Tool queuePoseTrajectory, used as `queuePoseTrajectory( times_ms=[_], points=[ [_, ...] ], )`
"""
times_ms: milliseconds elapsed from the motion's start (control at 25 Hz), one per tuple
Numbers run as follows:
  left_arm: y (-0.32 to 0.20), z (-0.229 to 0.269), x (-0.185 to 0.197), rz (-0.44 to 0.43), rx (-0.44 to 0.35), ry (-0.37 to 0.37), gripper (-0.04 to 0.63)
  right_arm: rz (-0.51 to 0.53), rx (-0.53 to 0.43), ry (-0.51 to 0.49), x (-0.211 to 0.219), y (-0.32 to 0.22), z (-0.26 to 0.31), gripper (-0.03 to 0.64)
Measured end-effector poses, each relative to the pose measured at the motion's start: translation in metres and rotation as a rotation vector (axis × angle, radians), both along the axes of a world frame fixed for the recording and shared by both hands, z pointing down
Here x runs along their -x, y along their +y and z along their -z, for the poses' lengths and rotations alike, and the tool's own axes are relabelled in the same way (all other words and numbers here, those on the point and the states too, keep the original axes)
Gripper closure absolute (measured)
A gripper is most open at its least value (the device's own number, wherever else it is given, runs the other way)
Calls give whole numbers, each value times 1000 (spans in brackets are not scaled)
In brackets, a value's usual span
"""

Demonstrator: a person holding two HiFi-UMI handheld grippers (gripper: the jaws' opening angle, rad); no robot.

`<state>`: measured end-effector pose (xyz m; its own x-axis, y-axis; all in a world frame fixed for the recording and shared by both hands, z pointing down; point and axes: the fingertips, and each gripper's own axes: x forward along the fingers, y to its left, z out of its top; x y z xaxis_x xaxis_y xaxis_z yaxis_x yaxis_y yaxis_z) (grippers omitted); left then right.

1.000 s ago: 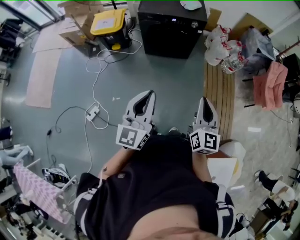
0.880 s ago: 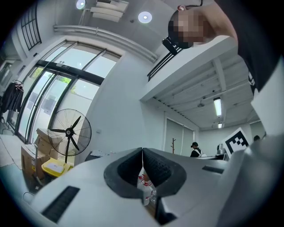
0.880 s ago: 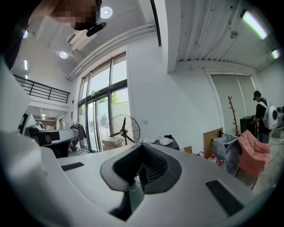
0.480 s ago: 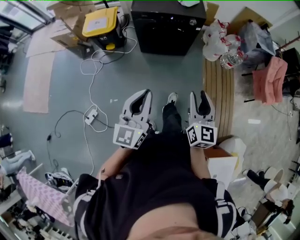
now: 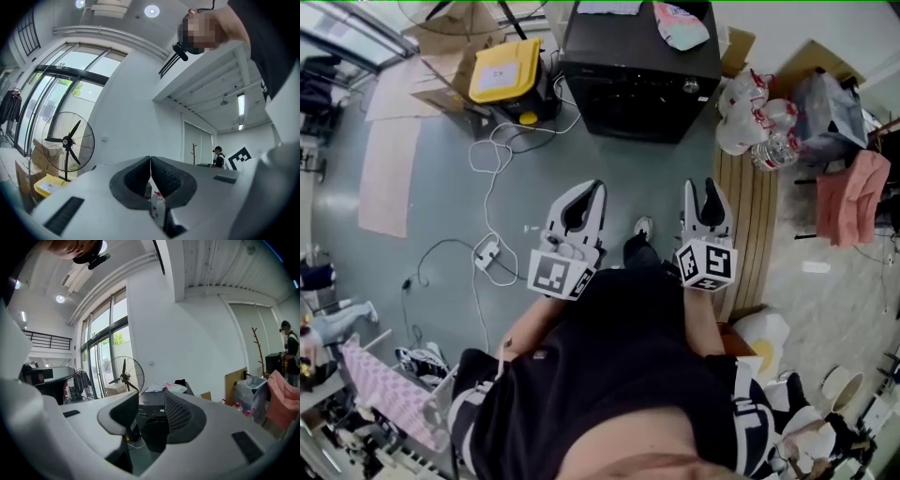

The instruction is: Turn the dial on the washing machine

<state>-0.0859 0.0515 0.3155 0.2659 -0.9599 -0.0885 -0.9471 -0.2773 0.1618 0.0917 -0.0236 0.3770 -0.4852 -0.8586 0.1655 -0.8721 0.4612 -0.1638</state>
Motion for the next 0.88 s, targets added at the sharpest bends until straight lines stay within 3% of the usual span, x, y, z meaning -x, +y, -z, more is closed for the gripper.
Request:
queuePoseTrajectory(
  times_ms=[200, 400, 880],
  points=[
    [-88, 0, -17, 25, 22, 14, 573, 48, 54, -25, -9, -99, -17, 432],
    [-149, -4, -29, 25, 32, 5, 572, 60, 141, -123, -16, -188, -53, 420],
    [-289, -63, -6, -82, 62, 46, 572, -76, 432, -360, -3, -376, -233, 366]
  ],
)
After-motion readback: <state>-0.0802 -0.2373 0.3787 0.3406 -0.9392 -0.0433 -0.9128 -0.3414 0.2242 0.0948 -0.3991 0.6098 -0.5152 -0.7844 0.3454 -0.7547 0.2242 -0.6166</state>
